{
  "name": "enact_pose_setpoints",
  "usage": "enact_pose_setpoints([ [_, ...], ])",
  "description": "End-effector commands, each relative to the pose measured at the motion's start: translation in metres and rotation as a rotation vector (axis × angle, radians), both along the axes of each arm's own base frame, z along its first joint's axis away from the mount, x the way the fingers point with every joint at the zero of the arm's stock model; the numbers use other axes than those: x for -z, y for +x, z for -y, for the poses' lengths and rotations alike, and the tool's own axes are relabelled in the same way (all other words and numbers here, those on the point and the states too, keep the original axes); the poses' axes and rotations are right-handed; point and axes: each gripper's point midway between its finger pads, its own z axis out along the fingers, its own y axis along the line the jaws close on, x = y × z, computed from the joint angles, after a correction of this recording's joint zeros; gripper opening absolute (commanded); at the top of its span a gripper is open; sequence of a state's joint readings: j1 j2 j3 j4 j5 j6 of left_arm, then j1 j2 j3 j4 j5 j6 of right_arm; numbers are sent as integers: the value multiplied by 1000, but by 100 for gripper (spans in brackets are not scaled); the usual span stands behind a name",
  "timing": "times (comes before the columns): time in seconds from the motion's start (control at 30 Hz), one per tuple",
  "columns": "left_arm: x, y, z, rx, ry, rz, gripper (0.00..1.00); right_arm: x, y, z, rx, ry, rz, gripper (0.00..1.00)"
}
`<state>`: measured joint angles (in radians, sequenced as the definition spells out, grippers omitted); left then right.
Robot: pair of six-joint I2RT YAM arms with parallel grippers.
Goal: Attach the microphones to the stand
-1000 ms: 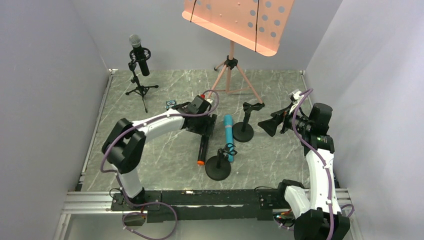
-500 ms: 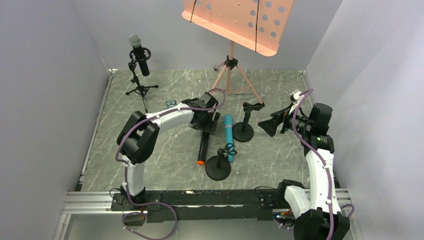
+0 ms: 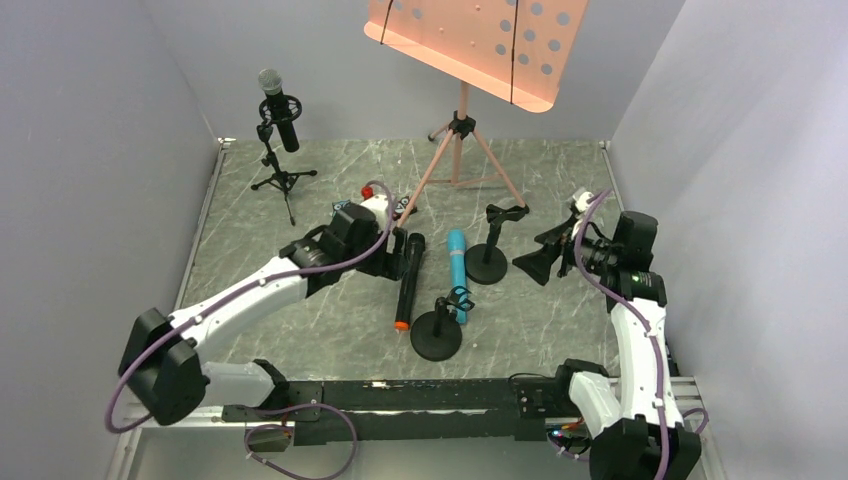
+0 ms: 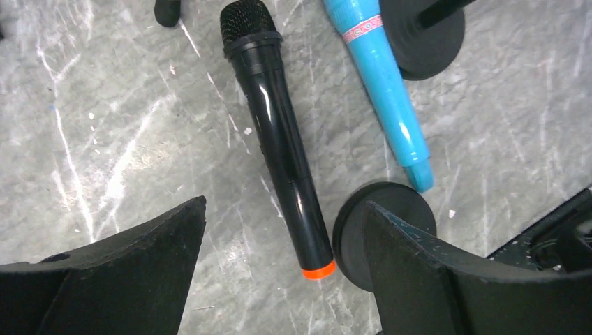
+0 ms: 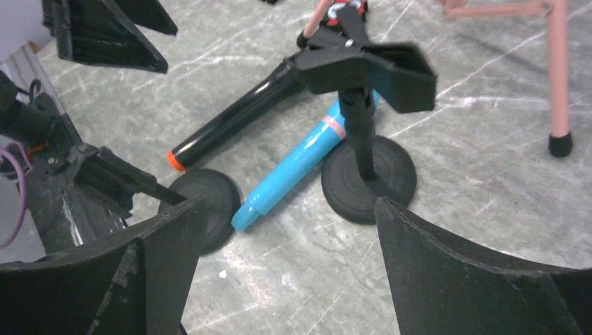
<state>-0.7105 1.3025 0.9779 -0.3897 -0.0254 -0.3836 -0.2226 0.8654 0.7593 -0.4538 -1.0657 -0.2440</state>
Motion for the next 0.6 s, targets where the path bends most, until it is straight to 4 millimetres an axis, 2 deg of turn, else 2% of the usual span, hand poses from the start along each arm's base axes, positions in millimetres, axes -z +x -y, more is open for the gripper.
enact_pose_setpoints([
  [0.0,-11,-8,5,-17,-163,17,86,23,-15,-9,-106,-151,-20,92],
  [0.1,-12,-16,-2,-44,-198,29,86,55,-30,-28,-186,-327,-104,91],
  [0.17,-12,-20,-6,-52,-210,33,86,69,-34,-39,-206,-438,-104,92],
  [0.23,-12,-24,-10,-58,-219,40,86,79,-35,-47,-221,-475,-111,93],
  [0.4,-3,-28,-14,-65,-223,33,86,92,-22,-63,-241,-437,-193,93],
  [0.5,4,-24,-4,-45,-233,12,86,93,-22,-71,-269,-396,-216,93],
  [0.57,11,-13,6,-52,-212,-22,85,93,-25,-75,-300,-378,-217,94],
])
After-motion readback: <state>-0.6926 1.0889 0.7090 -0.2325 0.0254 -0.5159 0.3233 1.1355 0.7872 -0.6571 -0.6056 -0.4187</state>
